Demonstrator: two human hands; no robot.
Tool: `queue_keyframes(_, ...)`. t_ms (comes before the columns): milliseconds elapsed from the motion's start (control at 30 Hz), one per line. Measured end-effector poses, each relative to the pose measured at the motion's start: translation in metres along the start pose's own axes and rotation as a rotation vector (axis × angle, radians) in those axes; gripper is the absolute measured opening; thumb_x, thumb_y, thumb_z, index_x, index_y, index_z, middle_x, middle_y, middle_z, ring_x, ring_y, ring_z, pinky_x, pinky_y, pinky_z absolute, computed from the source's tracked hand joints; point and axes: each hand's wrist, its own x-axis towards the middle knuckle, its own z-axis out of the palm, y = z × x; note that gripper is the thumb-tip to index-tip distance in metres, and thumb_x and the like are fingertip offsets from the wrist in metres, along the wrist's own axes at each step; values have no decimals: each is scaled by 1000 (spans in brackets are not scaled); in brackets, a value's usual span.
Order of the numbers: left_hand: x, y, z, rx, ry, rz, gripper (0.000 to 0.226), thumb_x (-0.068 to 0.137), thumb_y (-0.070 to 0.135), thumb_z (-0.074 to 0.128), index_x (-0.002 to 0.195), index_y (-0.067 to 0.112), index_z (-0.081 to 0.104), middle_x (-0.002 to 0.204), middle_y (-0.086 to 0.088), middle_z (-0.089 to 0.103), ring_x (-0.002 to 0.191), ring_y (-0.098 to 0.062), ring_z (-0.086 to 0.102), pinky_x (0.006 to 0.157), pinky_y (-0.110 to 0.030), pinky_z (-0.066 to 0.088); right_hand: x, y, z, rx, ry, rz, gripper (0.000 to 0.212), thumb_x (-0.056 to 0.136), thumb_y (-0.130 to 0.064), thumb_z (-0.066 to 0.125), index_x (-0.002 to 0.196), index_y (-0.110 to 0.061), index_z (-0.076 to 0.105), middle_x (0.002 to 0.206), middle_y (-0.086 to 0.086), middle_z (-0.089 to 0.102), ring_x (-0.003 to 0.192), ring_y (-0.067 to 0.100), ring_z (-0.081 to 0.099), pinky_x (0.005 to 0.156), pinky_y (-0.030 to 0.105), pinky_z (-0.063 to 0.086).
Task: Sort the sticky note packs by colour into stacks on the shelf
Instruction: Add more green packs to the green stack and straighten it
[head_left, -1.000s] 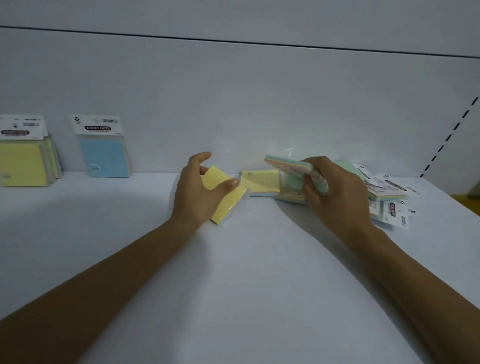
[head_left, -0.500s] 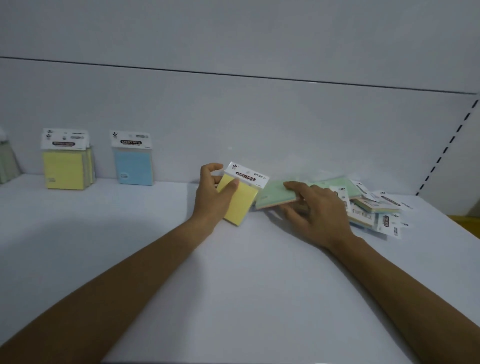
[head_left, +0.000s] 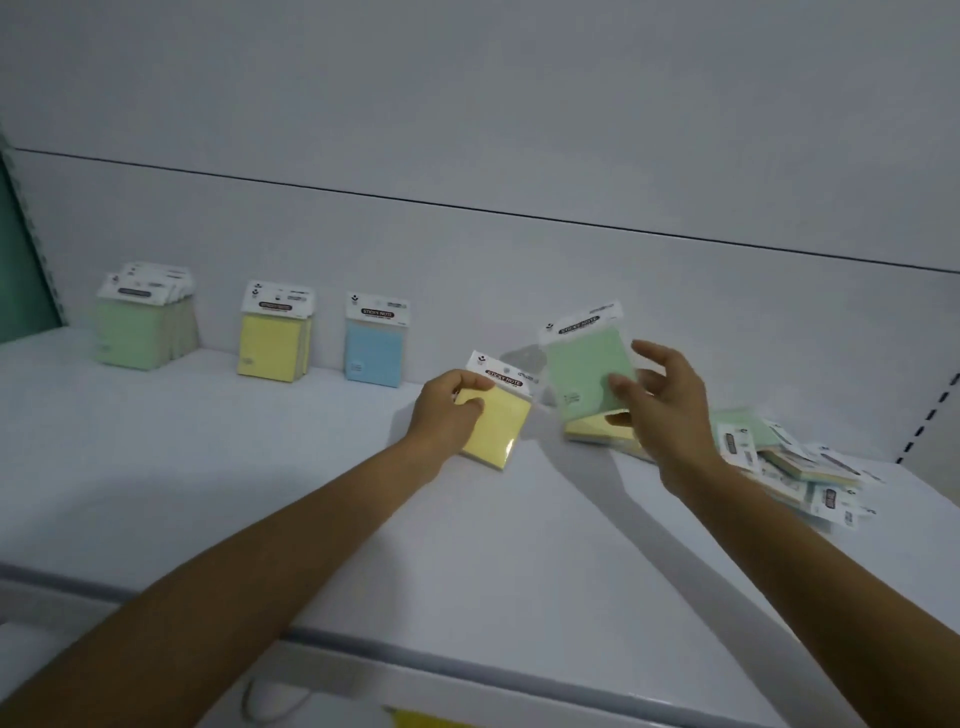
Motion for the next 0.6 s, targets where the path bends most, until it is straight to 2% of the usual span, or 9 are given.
queue_keyframes(133, -7, -1, -47, -65, 85, -45, 26, 87, 4, 49, 95, 20, 67, 84, 7, 54, 71, -10, 48, 61, -21, 38, -12, -12, 57, 229, -154, 151, 22, 89, -2, 57, 106, -15, 52, 88, 6, 68, 76, 15, 68, 57, 25, 58)
queue_keyframes(300, -13, -9, -105, -91, 201, -70, 26, 88, 6, 47, 96, 19, 69, 87, 7, 58, 75, -10, 50, 63, -22, 40, -29, -27, 128, 327, -311, 172, 20, 89, 0, 56, 94, -17, 48, 87, 3, 66, 81, 17, 68, 62, 30, 60)
queue_keyframes(467, -9, -22, -157, -98, 288, -68, 27, 86, 3, 49, 98, 17, 69, 91, 4, 57, 81, -11, 48, 67, -23, 41, -35, -35, 181, 339, -390, 151, 20, 88, 2, 55, 96, -14, 47, 86, 3, 66, 79, 16, 67, 61, 28, 60)
queue_keyframes(600, 11, -33, -194, -78, 289, -52, 27, 86, 2, 51, 93, 22, 67, 96, 1, 58, 70, -11, 49, 60, -22, 40, -32, -39, 217, 341, -376, 156, 21, 88, 2, 56, 102, -11, 47, 87, 3, 68, 81, 16, 67, 59, 26, 59)
